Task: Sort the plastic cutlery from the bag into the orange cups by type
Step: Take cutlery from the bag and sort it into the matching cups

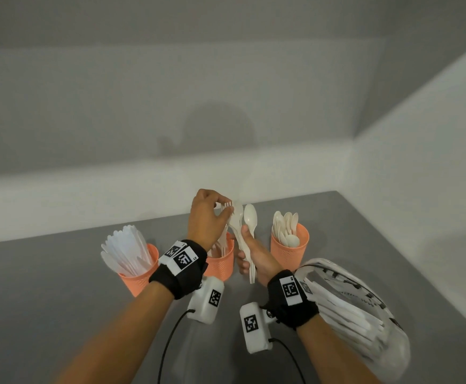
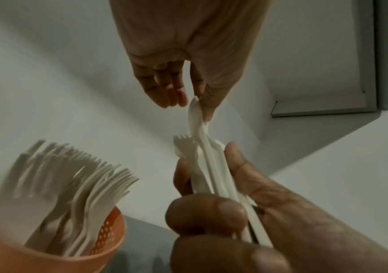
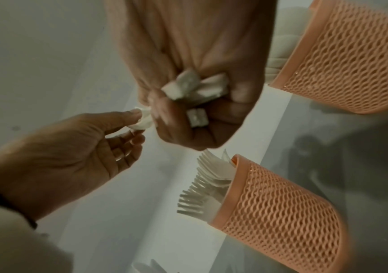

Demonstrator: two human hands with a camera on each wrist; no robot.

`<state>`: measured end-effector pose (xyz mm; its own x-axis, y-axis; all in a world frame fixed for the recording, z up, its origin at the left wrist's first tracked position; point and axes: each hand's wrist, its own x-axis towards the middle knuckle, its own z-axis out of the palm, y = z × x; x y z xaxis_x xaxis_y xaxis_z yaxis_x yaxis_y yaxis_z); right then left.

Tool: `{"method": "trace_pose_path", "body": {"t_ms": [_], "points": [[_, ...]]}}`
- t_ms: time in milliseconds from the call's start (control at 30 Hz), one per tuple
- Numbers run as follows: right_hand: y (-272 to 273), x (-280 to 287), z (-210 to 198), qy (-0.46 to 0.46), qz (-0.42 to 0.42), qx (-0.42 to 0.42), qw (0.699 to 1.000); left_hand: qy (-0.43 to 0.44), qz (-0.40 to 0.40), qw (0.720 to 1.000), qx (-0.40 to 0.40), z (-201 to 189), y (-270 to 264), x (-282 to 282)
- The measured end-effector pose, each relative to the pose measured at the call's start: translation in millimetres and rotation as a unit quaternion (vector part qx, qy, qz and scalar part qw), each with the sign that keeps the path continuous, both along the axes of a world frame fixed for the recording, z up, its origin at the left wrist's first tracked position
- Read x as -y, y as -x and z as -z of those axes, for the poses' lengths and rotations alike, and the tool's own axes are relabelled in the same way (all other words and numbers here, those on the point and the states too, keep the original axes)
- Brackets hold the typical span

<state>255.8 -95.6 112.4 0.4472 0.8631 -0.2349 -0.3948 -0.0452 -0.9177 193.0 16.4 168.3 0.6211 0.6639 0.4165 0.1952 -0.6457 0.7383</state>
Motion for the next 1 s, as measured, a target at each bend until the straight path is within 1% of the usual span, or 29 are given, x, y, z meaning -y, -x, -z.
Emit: {"method": "trace_pose_path", "body": {"t_ms": [67,233,300,367,400,467,533,567,633,700,767,800,867,933,1000], "points": [[-0.6,-2.7,-0.3,0.003,0.008,0.006,1.000,0.011,-0.018,0.999,0.026,1.5,1.9,4.7],[1.0,-5.8,3.2,0.011,0.044,0.034,0.998,0.091,-0.054,0.990,0.099,14.7,7.5,18.3],[1.6,-4.9,4.9,0.016,0.060,0.046,0.997,0.113,-0.049,0.985,0.118,18.8,9.0,19.3],[-1.4,-3.9,6.3,0.021,0.084,0.050,0.995,0.155,-0.026,0.977,0.146,18.0,11.0,18.2],[-4.0,-3.6,6.2,0.015,0.096,0.037,0.995,0.185,-0.012,0.968,0.167,15.6,12.0,16.9],[-9.1,-2.7,5.5,-0.009,0.104,-0.022,0.994,0.252,0.000,0.943,0.216,8.6,14.5,12.6],[-12.5,-0.1,4.4,-0.042,0.093,-0.107,0.989,0.294,-0.020,0.921,0.254,0.4,16.1,6.8],[-13.3,1.5,4.0,-0.062,0.082,-0.148,0.984,0.305,-0.034,0.915,0.262,-2.8,16.3,4.1],[-14.0,4.2,4.4,-0.100,0.058,-0.217,0.969,0.312,-0.050,0.914,0.254,-2.8,14.8,-1.3],[-14.7,5.2,6.4,-0.134,0.021,-0.273,0.952,0.291,-0.047,0.931,0.216,1.3,12.5,-3.4],[-14.9,4.7,8.8,-0.176,-0.041,-0.319,0.930,0.270,-0.039,0.950,0.153,5.7,10.9,0.1],[-14.7,4.0,9.0,-0.190,-0.069,-0.330,0.922,0.270,-0.031,0.955,0.118,7.1,10.2,3.0],[-12.3,2.7,6.2,-0.200,-0.103,-0.326,0.918,0.288,-0.008,0.955,0.066,7.4,9.0,10.9],[-9.0,2.4,3.2,-0.201,-0.125,-0.315,0.919,0.309,0.018,0.950,0.037,7.3,6.4,17.1],[-6.6,1.6,2.6,-0.203,-0.157,-0.318,0.913,0.318,0.033,0.947,0.024,7.4,3.7,19.7]]}}
